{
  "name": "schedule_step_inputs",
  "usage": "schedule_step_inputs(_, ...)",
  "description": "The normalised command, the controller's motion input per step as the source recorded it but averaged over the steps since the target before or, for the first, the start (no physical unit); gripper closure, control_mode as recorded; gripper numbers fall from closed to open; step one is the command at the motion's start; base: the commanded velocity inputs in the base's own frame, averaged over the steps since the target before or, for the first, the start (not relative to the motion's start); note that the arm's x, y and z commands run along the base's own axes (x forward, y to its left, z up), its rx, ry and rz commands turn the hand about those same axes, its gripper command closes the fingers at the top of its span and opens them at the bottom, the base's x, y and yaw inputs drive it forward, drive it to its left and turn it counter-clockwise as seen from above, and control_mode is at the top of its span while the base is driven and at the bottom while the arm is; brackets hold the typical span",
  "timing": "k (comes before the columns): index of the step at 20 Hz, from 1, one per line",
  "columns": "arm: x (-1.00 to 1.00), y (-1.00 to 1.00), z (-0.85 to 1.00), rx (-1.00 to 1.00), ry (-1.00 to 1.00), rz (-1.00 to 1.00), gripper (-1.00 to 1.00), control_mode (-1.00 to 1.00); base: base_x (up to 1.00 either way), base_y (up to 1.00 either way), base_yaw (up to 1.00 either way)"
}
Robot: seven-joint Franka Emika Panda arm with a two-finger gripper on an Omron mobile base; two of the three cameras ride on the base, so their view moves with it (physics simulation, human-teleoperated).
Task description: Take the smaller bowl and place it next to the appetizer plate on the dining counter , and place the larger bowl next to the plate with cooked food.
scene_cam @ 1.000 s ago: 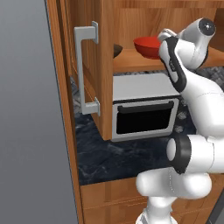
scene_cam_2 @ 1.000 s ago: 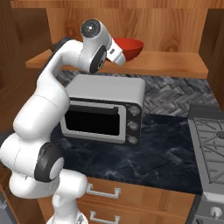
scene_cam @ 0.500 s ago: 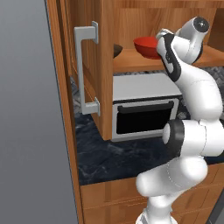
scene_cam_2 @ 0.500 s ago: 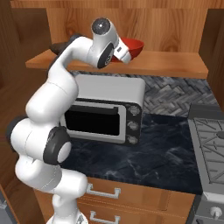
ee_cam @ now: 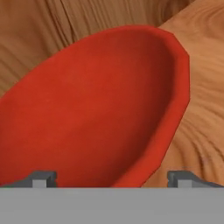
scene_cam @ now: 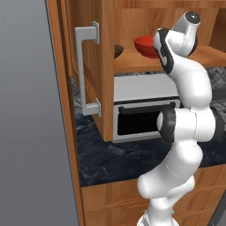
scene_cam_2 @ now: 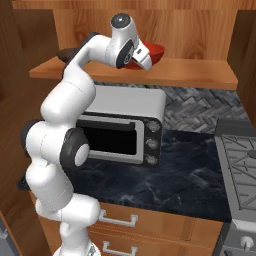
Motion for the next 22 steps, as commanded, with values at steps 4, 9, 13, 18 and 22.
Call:
schedule_step_inputs(4,0.17,0.02,-0.04,0.0,0.02,-0.01,1.0,-1.0,0.0,0.0,0.0)
schedule_step_inputs(9,-0.16,0.0,-0.08,0.0,-0.05,0.0,1.0,-1.0,0.0,0.0,0.0)
schedule_step_inputs(13,-0.91,0.0,-0.62,-0.01,-0.17,-0.03,1.0,-1.0,0.0,0.0,0.0)
schedule_step_inputs(18,-1.0,0.0,-0.69,0.0,-0.14,-0.08,1.0,-1.0,0.0,0.0,0.0)
schedule_step_inputs(22,-1.0,0.0,-0.12,0.01,-0.14,-0.03,1.0,-1.0,0.0,0.0,0.0)
